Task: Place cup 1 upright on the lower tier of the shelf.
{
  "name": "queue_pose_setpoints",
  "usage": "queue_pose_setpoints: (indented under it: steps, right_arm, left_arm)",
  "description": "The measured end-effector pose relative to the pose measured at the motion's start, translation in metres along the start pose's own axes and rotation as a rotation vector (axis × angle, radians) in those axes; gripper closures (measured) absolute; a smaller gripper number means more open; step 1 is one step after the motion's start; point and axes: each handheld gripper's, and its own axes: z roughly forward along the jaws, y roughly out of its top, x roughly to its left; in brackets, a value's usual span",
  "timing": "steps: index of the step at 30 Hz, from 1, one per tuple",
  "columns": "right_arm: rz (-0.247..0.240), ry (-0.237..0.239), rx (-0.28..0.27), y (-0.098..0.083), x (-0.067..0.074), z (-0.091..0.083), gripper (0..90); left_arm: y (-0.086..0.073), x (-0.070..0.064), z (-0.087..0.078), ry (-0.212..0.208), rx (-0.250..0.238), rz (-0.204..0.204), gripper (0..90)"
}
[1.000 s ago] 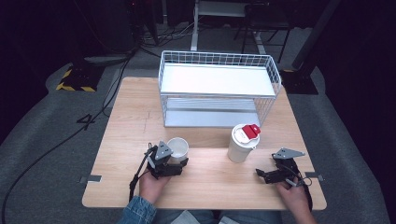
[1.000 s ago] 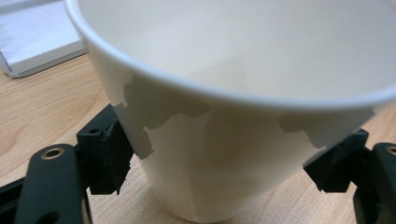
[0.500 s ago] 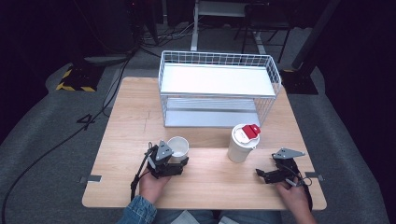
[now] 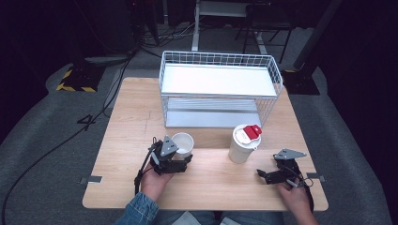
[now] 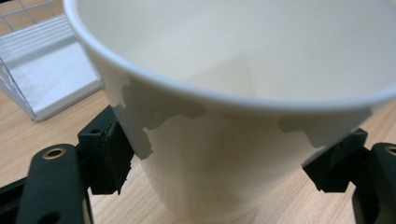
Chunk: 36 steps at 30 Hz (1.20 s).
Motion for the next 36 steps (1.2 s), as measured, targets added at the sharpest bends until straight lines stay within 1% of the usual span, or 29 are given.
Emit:
queue_pose_setpoints:
  steps: [2, 3, 5, 6, 7, 8, 9, 10, 12, 13, 15, 16, 18, 19, 21, 24, 29, 31, 32, 36]
  right_arm:
    - [0.001, -0.002, 0.0, 0.0, 0.0, 0.0, 0.5]
    - [0.002, -0.003, 0.0, 0.0, 0.0, 0.0, 0.5]
    - [0.005, -0.007, 0.0, 0.0, 0.001, 0.0, 0.5]
    - [0.005, -0.007, 0.0, 0.0, 0.001, 0.0, 0.5]
    - [0.005, -0.007, 0.0, 0.0, 0.001, 0.0, 0.5]
    - [0.005, -0.007, 0.0, 0.0, 0.001, 0.0, 0.5]
    - [0.007, -0.007, 0.0, 0.0, 0.001, 0.0, 0.5]
    - [0.007, -0.007, 0.0, 0.0, 0.001, 0.0, 0.5]
    - [0.008, -0.007, 0.0, 0.0, 0.001, 0.0, 0.5]
    - [0.008, -0.007, 0.0, 0.0, 0.001, 0.0, 0.5]
    - [0.007, -0.007, 0.0, 0.0, 0.001, 0.0, 0.5]
    - [0.007, -0.007, 0.0, 0.0, 0.001, 0.0, 0.5]
    - [0.007, -0.007, 0.0, 0.0, 0.001, 0.0, 0.5]
    - [0.007, -0.007, 0.0, 0.0, 0.001, 0.0, 0.5]
    - [0.008, -0.008, 0.0, 0.0, 0.001, 0.0, 0.5]
    - [0.008, -0.008, 0.0, 0.0, 0.001, 0.0, 0.5]
    - [0.009, -0.009, 0.0, 0.0, 0.001, 0.0, 0.5]
    - [0.009, -0.009, 0.0, 0.0, 0.001, 0.0, 0.5]
    - [0.009, -0.009, 0.0, 0.0, 0.001, 0.0, 0.5]
    - [0.009, -0.009, 0.0, 0.0, 0.001, 0.0, 0.5]
  left_arm:
    - [0.004, 0.0, 0.0, 0.006, -0.003, 0.006, 22.3]
    - [0.006, 0.0, 0.0, -0.001, -0.01, -0.013, 22.3]
    - [0.01, 0.0, 0.001, -0.007, -0.01, -0.022, 22.3]
    - [0.012, 0.001, 0.001, -0.001, -0.01, -0.01, 22.3]
    - [0.014, 0.0, 0.002, -0.007, -0.008, -0.025, 22.4]
    - [0.017, 0.0, 0.002, -0.002, -0.012, -0.012, 22.3]
    - [0.021, 0.0, 0.004, -0.007, -0.017, -0.013, 22.4]
    - [0.021, 0.0, 0.004, -0.007, -0.017, -0.013, 22.4]
    - [0.028, -0.001, 0.006, -0.013, -0.021, -0.013, 22.3]
    - [0.03, -0.001, 0.007, -0.011, -0.021, -0.004, 22.4]
    - [0.037, -0.001, 0.011, -0.017, -0.021, 0.0, 22.4]
    - [0.037, -0.001, 0.011, -0.017, -0.021, 0.0, 22.4]
    - [0.041, -0.001, 0.014, -0.017, -0.023, 0.008, 22.4]
    - [0.043, -0.002, 0.016, -0.024, -0.026, 0.001, 22.4]
    - [0.048, -0.002, 0.021, -0.026, -0.035, -0.001, 22.3]
    - [0.052, -0.001, 0.024, -0.025, -0.032, -0.001, 22.4]
    - [0.06, 0.003, 0.03, -0.03, -0.064, -0.035, 22.4]
    - [0.063, 0.004, 0.035, -0.023, -0.078, -0.037, 22.4]
    - [0.064, 0.005, 0.037, -0.018, -0.079, -0.031, 22.4]
    - [0.067, 0.008, 0.046, -0.007, -0.069, -0.044, 22.4]
